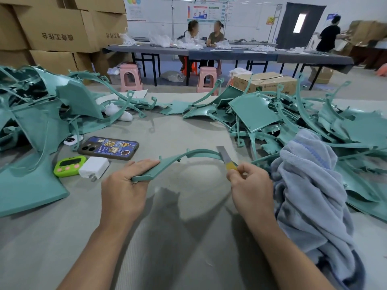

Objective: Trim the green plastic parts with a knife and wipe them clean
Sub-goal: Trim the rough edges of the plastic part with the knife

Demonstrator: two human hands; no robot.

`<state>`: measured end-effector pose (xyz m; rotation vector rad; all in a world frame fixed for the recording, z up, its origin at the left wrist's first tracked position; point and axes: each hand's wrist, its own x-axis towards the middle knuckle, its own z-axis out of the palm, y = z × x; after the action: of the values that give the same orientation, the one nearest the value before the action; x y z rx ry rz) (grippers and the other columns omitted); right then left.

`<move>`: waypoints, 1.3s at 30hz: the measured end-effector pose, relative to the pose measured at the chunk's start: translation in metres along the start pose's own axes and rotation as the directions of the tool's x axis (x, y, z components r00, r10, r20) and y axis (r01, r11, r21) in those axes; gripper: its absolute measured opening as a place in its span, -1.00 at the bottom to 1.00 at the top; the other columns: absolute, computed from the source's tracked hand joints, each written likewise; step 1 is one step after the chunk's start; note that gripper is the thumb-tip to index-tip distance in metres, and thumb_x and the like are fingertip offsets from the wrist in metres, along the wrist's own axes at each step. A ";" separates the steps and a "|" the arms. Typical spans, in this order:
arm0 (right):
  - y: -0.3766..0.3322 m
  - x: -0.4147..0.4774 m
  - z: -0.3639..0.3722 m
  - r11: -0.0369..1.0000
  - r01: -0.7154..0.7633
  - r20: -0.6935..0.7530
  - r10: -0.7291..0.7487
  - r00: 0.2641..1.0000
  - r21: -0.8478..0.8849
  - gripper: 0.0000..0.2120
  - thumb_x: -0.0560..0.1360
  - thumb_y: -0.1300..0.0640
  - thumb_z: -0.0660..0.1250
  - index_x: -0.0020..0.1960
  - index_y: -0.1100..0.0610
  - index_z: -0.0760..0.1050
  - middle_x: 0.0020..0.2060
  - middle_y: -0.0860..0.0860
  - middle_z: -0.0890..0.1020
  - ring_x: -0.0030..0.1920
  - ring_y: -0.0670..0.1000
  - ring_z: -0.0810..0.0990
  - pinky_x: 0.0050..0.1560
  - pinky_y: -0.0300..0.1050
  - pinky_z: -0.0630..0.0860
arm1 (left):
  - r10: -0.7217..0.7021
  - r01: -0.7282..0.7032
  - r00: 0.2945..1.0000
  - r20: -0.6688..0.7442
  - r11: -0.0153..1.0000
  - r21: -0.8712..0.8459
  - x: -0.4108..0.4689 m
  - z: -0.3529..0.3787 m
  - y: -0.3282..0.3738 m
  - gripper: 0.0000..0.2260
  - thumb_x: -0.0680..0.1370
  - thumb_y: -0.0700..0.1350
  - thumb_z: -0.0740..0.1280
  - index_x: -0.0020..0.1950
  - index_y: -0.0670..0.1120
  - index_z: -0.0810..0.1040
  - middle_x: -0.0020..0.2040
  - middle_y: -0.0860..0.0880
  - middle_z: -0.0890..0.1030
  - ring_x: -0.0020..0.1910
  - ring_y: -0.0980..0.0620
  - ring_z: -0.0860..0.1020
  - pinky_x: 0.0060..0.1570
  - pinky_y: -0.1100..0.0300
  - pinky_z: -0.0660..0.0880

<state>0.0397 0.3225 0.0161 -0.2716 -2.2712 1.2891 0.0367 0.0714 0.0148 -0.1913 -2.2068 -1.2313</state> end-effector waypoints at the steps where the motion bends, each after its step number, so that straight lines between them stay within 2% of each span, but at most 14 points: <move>1: 0.001 0.001 -0.002 1.000 -0.008 -0.037 0.007 0.999 -0.011 -0.71 0.49 0.13 0.41 -0.34 0.17 0.44 -0.53 -0.07 0.47 -0.50 -0.08 0.37 -0.47 -0.25 0.31 | -0.006 0.006 1.000 -0.001 1.000 -0.005 0.000 0.000 0.000 -0.30 0.49 -0.36 0.45 0.04 0.56 0.55 0.00 0.58 0.55 0.14 0.44 0.55 0.26 0.37 0.44; 3: 0.001 0.000 -0.004 0.999 0.035 -0.047 -0.033 0.998 0.040 -0.71 0.50 0.11 0.40 -0.35 0.14 0.42 -0.53 -0.03 0.47 -0.52 -0.09 0.34 -0.51 -0.26 0.24 | -0.022 0.022 1.000 -0.002 1.000 -0.016 0.000 0.000 0.001 -0.31 0.49 -0.35 0.45 0.01 0.56 0.56 -0.02 0.57 0.56 0.12 0.46 0.55 0.20 0.48 0.43; 5: -0.002 -0.004 0.000 0.993 0.083 -0.011 -0.082 0.997 0.086 -0.75 0.48 0.09 0.39 -0.33 0.10 0.43 -0.51 -0.01 0.49 -0.50 -0.10 0.33 -0.47 -0.14 0.29 | -0.025 0.025 1.000 -0.003 0.999 -0.023 0.000 0.000 0.002 -0.33 0.49 -0.34 0.45 0.01 0.54 0.57 -0.03 0.57 0.56 0.10 0.46 0.56 0.18 0.50 0.43; 10: -0.003 -0.004 0.001 0.997 0.075 -0.073 -0.076 0.994 -0.015 -0.69 0.48 0.16 0.41 -0.36 0.18 0.38 -0.50 -0.09 0.46 -0.48 -0.08 0.35 -0.47 -0.26 0.27 | -0.035 0.035 0.999 0.011 0.999 0.020 -0.001 0.001 0.002 -0.43 0.50 -0.32 0.44 0.07 0.42 0.58 -0.06 0.55 0.58 -0.01 0.48 0.57 0.01 0.54 0.45; 14: -0.006 -0.009 0.004 0.990 0.079 0.026 -0.082 0.996 0.119 -0.76 0.48 0.05 0.37 -0.32 0.10 0.44 -0.48 0.05 0.53 -0.47 0.03 0.43 -0.43 -0.06 0.38 | -0.060 0.060 0.998 0.011 0.998 0.003 -0.001 0.001 0.006 -0.37 0.50 -0.32 0.44 0.08 0.51 0.53 -0.14 0.50 0.60 -0.23 0.50 0.51 -0.19 0.63 0.35; 18: -0.002 -0.004 0.003 1.000 -0.003 -0.012 0.003 1.000 0.020 -0.74 0.48 0.11 0.37 -0.33 0.13 0.42 -0.49 0.01 0.53 -0.49 -0.06 0.38 -0.45 -0.14 0.31 | -0.074 0.074 0.997 0.018 0.997 0.037 -0.001 -0.002 0.010 -0.27 0.49 -0.30 0.42 -0.07 0.67 0.46 -0.20 0.49 0.59 -0.17 0.39 0.57 -0.23 0.63 0.34; 21: -0.003 -0.004 -0.002 0.990 0.001 0.042 -0.007 0.999 0.140 -0.79 0.49 0.12 0.35 -0.30 0.10 0.46 -0.53 0.05 0.54 -0.54 -0.05 0.42 -0.48 -0.17 0.34 | -0.064 0.065 0.998 -0.023 0.997 0.038 -0.001 0.000 0.009 -0.24 0.48 -0.31 0.43 -0.07 0.69 0.43 -0.21 0.50 0.58 -0.22 0.46 0.55 -0.26 0.64 0.33; 24: -0.007 -0.009 0.002 0.992 -0.005 0.153 -0.014 0.988 0.122 -0.81 0.52 0.07 0.32 -0.27 0.04 0.49 -0.52 0.01 0.59 -0.56 -0.02 0.52 -0.51 -0.22 0.41 | -0.065 0.068 0.997 -0.048 0.996 0.062 -0.001 0.002 0.006 -0.36 0.48 -0.30 0.44 0.04 0.55 0.49 -0.26 0.44 0.59 -0.30 0.42 0.53 -0.31 0.62 0.32; 27: -0.002 0.001 -0.002 0.997 -0.066 0.014 0.067 0.998 -0.041 -0.76 0.53 0.05 0.34 -0.28 0.09 0.48 -0.47 0.01 0.61 -0.46 -0.02 0.56 -0.43 -0.11 0.46 | -0.140 0.147 0.985 -0.104 0.987 0.069 -0.001 0.002 0.001 -0.70 0.43 -0.20 0.48 -0.07 0.21 0.58 -0.45 0.12 0.50 -0.45 0.24 0.44 -0.43 0.45 0.33; 28: -0.001 0.003 -0.006 0.997 -0.071 -0.021 0.071 0.997 0.001 -0.75 0.54 0.05 0.34 -0.29 0.08 0.47 -0.46 0.02 0.60 -0.46 -0.03 0.54 -0.42 -0.09 0.45 | -0.184 0.192 0.976 -0.118 0.980 0.060 0.000 0.001 -0.001 -0.87 0.39 -0.10 0.50 -0.13 0.06 0.59 -0.44 -0.03 0.45 -0.47 0.16 0.39 -0.43 0.32 0.36; 29: -0.001 0.004 -0.009 0.996 -0.058 -0.043 0.061 0.997 0.065 -0.75 0.55 0.05 0.34 -0.29 0.08 0.45 -0.45 0.05 0.59 -0.46 -0.04 0.51 -0.41 -0.07 0.45 | -0.211 0.217 0.969 -0.132 0.975 0.035 0.001 0.000 -0.001 -0.83 0.35 0.02 0.48 -0.18 -0.04 0.59 -0.40 -0.10 0.47 -0.47 0.13 0.38 -0.42 0.22 0.39; 31: -0.003 0.003 -0.016 0.993 0.012 -0.101 0.000 0.995 0.115 -0.75 0.53 0.03 0.32 -0.28 0.09 0.41 -0.43 0.09 0.53 -0.46 -0.06 0.41 -0.41 -0.11 0.39 | -0.208 0.205 0.968 -0.136 0.978 -0.041 0.001 -0.003 0.003 -0.81 0.32 0.13 0.41 -0.21 0.04 0.61 -0.32 0.00 0.59 -0.46 0.17 0.44 -0.45 0.22 0.38; 34: -0.007 0.002 -0.022 0.996 0.083 -0.149 -0.076 0.986 0.038 -0.78 0.52 0.01 0.30 -0.25 0.09 0.40 -0.42 0.04 0.50 -0.43 -0.04 0.38 -0.39 -0.11 0.34 | -0.217 0.207 0.968 -0.125 0.974 -0.088 0.003 -0.006 0.009 -0.89 0.34 0.12 0.41 -0.16 0.21 0.60 -0.28 0.11 0.62 -0.42 0.20 0.49 -0.41 0.18 0.41; 39: -0.006 0.005 -0.028 0.973 0.136 -0.161 -0.167 0.973 -0.186 -0.74 0.56 0.01 0.29 -0.26 0.05 0.37 -0.42 -0.02 0.49 -0.30 0.01 0.44 -0.34 -0.16 0.23 | -0.271 0.273 0.956 -0.116 0.962 0.003 0.004 -0.006 0.003 -0.78 0.30 0.12 0.42 -0.38 -0.01 0.60 -0.33 0.17 0.60 -0.36 0.19 0.52 -0.43 0.16 0.36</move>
<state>0.0508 0.3417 0.0344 -0.2560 -2.2088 0.9527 0.0379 0.0676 0.0219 0.1946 -2.1955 -1.3292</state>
